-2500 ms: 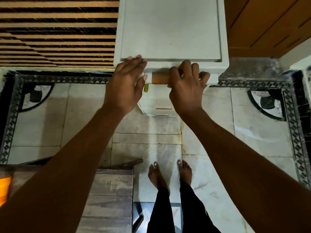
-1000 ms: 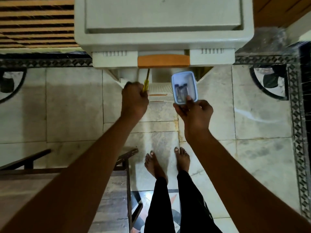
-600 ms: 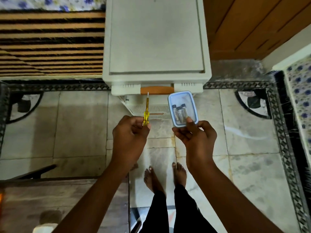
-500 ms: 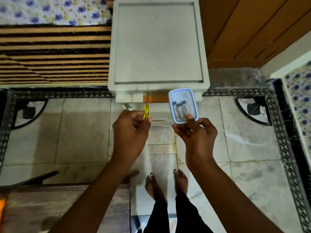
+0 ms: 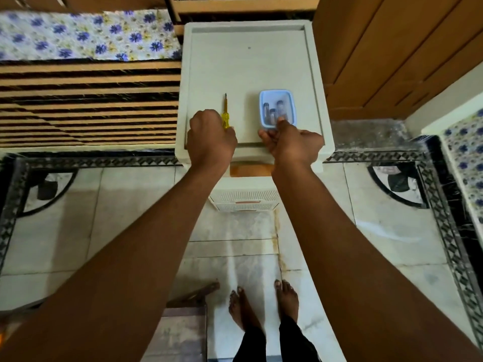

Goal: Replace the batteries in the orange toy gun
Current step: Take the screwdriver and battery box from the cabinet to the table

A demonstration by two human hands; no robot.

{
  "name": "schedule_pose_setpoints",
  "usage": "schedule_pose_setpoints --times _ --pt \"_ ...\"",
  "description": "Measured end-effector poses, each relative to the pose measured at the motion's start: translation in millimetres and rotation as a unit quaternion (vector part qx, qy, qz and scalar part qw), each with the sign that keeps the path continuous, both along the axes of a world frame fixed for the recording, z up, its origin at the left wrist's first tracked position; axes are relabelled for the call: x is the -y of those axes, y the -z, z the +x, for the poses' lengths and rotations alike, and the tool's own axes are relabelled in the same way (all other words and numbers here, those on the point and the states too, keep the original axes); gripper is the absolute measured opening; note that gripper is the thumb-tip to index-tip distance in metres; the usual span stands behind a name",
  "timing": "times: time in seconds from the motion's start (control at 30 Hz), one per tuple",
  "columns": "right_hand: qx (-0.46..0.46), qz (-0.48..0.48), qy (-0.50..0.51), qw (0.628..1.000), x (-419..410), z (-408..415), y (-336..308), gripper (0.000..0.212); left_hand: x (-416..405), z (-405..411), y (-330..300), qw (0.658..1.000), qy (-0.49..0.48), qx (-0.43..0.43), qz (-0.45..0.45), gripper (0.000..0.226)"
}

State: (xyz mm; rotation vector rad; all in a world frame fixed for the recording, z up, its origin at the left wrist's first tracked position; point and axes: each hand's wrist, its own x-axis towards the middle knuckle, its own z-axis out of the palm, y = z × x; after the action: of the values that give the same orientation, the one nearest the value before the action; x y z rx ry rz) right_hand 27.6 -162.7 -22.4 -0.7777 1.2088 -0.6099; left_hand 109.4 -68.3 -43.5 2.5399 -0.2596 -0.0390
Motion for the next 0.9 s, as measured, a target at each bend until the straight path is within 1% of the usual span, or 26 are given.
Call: schedule_pose_setpoints --times 0.17,0.23,0.3,0.33,0.4,0.47,0.5,0.57,0.63,0.7,0.73,0.8,0.87,0.9 --pt "-0.017 -0.01 -0.02 1.0 1.2 -6.3 5.4 0.028 -4.8 -4.5 3.8 0.999 0.031 0.028 0.011 0.024" --pt "-0.021 0.002 -0.016 1.0 1.6 -11.4 3.7 0.03 -8.5 -7.5 2.1 0.998 0.044 0.039 0.017 0.03" --pt "-0.034 -0.001 -0.018 0.999 1.3 -21.2 2.5 0.026 -14.9 -8.7 2.2 0.998 0.046 0.037 -0.009 0.037" --pt "-0.049 -0.017 -0.022 0.998 1.1 -29.0 4.3 0.025 -20.0 -10.8 1.9 0.998 0.042 0.037 -0.038 0.038" --pt "-0.1 -0.079 -0.03 0.991 0.7 -48.2 12.1 0.025 -34.6 -20.9 2.6 0.992 0.022 0.054 -0.11 0.035" --pt "-0.189 -0.164 -0.049 0.967 2.4 -68.0 24.6 0.011 -51.4 -39.6 5.9 0.983 -0.025 0.08 -0.165 0.025" --pt "-0.229 -0.195 -0.061 0.952 2.5 -76.7 29.3 0.008 -59.4 -49.7 9.0 0.978 -0.059 0.081 -0.183 0.021" --pt "-0.279 -0.227 -0.069 0.931 6.1 -89.3 41.3 0.028 -71.5 -65.3 19.5 0.969 -0.135 0.05 -0.2 0.022" --pt "-0.292 -0.228 -0.085 0.925 14.6 -95.3 49.4 0.039 -75.9 -68.9 32.4 0.958 -0.194 -0.028 -0.209 0.03" --pt "-0.265 -0.213 -0.121 0.933 23.0 -92.4 53.9 0.036 -74.9 -61.8 41.3 0.938 -0.226 -0.116 -0.236 0.035" --pt "-0.246 -0.204 -0.134 0.938 26.2 -89.7 56.1 0.034 -72.8 -58.0 42.9 0.925 -0.241 -0.145 -0.255 0.033" --pt "-0.231 -0.193 -0.141 0.943 30.9 -87.7 62.1 0.035 -69.5 -51.0 43.5 0.906 -0.276 -0.157 -0.28 0.028" --pt "-0.206 -0.177 -0.138 0.953 37.7 -91.2 76.4 0.04 -67.4 -46.1 41.3 0.894 -0.288 -0.169 -0.3 0.026" --pt "-0.197 -0.168 -0.137 0.956 36.4 -92.1 73.7 0.041 -67.6 -44.5 39.7 0.878 -0.292 -0.189 -0.328 0.025"
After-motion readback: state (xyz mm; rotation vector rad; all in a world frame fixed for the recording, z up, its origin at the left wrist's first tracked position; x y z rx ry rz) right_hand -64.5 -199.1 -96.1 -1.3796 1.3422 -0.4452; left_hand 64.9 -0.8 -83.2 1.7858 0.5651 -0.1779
